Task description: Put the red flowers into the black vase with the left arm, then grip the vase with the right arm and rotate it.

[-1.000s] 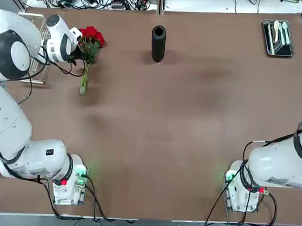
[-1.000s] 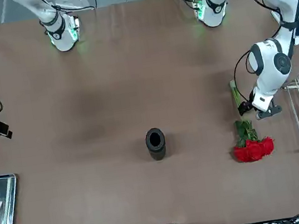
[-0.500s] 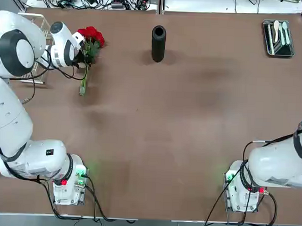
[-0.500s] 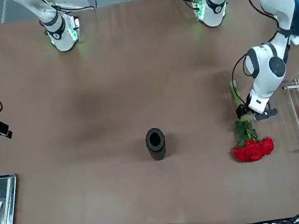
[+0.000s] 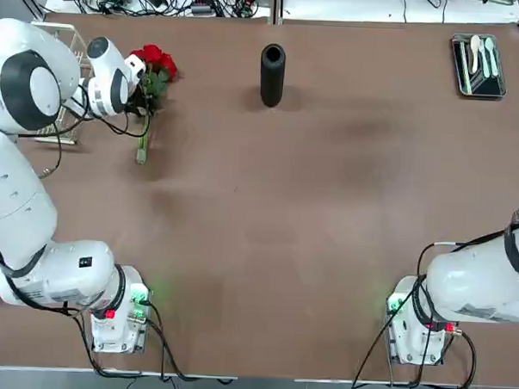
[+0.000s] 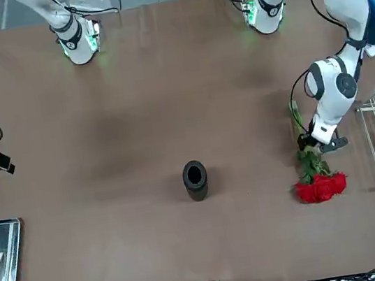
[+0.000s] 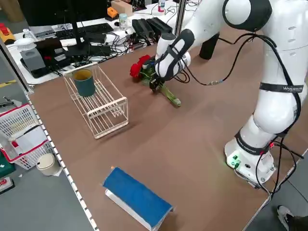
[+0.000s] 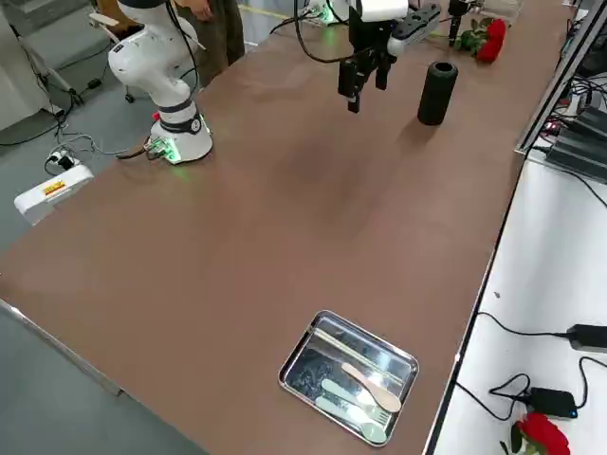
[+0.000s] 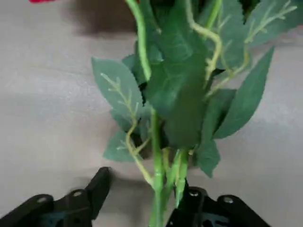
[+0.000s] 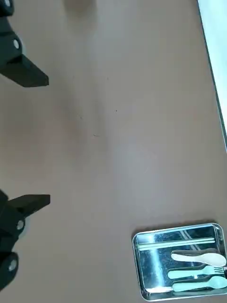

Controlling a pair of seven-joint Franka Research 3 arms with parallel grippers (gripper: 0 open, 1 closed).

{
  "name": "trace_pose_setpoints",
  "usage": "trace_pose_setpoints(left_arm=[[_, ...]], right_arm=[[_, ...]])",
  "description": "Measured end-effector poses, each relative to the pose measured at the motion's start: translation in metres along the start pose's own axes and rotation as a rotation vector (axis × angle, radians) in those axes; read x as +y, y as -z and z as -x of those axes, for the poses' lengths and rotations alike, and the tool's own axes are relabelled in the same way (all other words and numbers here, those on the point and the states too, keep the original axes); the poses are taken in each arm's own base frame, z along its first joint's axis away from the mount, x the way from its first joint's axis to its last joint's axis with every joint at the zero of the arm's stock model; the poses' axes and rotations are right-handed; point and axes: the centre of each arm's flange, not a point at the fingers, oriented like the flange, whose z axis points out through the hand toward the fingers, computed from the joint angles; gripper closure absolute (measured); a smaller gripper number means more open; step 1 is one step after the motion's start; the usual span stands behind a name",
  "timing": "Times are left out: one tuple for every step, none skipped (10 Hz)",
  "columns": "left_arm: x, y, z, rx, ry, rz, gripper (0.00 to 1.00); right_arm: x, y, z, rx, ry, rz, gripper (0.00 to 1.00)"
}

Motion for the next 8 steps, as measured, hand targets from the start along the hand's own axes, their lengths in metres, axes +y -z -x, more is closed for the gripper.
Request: trace_pose_setpoints(left_arm=[[-0.002, 0.002, -0.001, 0.005, 0.003, -0.002, 0.62], [0.000, 0.003, -0.002, 0.007, 0.001, 0.000, 0.77], [0.003, 0.003, -0.003, 0.008, 0.008, 0.002, 0.90], [0.004, 0.005, -0.005, 0.013, 0.024, 0.004, 0.93], [0.006, 0.009, -0.008, 0.024, 0.044, 0.007, 0.93], [0.010, 0.015, -0.012, 0.037, 0.055, 0.011, 0.93], [0.011, 0.022, -0.015, 0.049, 0.060, 0.012, 0.93], [0.011, 0.029, -0.019, 0.058, 0.061, 0.012, 0.93]], right_arm=[[0.000, 0.000, 0.000, 0.000, 0.000, 0.000, 0.00], [0.001, 0.000, 0.000, 0.000, -0.001, 0.000, 0.00], [0.003, 0.000, 0.000, 0.000, -0.004, 0.000, 0.00], [0.005, 0.000, -0.001, 0.000, -0.008, 0.001, 0.00], [0.006, 0.000, -0.001, 0.000, -0.010, 0.001, 0.00], [0.009, 0.000, -0.001, 0.000, -0.015, 0.001, 0.00], [0.015, 0.000, -0.002, 0.001, -0.024, 0.002, 0.00], [0.021, 0.000, -0.002, 0.001, -0.034, 0.003, 0.00]])
